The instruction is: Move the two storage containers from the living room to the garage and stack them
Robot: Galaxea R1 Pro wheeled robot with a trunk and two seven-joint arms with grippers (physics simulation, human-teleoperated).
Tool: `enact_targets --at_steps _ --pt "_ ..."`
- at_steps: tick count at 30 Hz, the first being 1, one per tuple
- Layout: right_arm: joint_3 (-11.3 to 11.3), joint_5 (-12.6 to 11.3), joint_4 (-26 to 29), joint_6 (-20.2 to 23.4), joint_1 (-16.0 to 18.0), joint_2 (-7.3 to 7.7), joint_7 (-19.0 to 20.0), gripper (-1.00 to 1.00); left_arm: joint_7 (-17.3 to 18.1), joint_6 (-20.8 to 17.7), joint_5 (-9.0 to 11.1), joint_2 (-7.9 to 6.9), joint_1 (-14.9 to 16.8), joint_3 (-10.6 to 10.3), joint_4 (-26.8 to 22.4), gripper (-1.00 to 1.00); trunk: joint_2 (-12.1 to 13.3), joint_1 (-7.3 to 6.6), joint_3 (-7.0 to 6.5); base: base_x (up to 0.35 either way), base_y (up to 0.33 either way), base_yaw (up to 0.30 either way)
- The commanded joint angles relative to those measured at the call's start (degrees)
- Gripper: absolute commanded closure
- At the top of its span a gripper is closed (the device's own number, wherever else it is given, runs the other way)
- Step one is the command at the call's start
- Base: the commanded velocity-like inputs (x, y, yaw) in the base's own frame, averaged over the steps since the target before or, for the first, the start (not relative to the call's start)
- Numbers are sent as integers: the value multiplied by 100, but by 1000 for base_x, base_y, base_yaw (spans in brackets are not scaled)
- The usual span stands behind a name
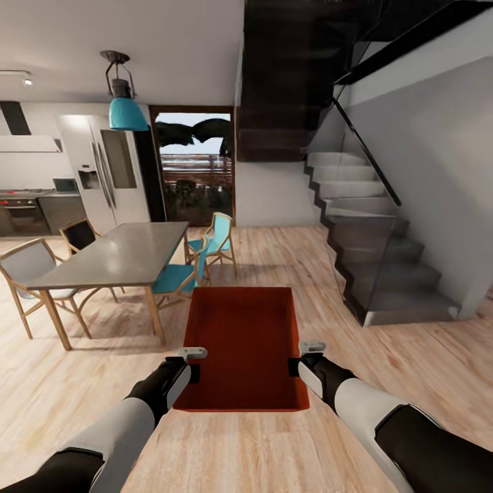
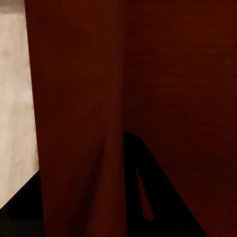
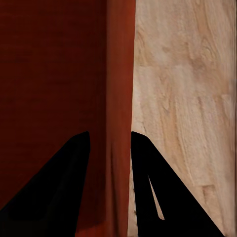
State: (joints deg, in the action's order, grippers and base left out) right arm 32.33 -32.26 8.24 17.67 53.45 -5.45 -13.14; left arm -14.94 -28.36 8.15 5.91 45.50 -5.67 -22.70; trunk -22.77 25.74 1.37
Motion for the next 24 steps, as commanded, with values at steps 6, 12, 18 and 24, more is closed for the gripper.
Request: enact_targets --at_steps 6,12,18,24 --pt "46 -70 38 -18 8 0 22 100 -70 -65 -77 -11 4 -13 125 100 -14 4 13 0 0 -289" --pt "46 -70 38 -18 8 0 22 100 -70 -65 -82 -11 2 -13 126 100 -14 4 13 0 0 -289" --pt "46 -70 38 -18 8 7 22 100 -70 -65 -85 -11 2 -13 126 100 -14 4 13 0 0 -289" --pt "46 -70 38 -18 8 9 22 100 -70 -65 -83 -11 2 -13 126 100 -14 4 13 0 0 -289"
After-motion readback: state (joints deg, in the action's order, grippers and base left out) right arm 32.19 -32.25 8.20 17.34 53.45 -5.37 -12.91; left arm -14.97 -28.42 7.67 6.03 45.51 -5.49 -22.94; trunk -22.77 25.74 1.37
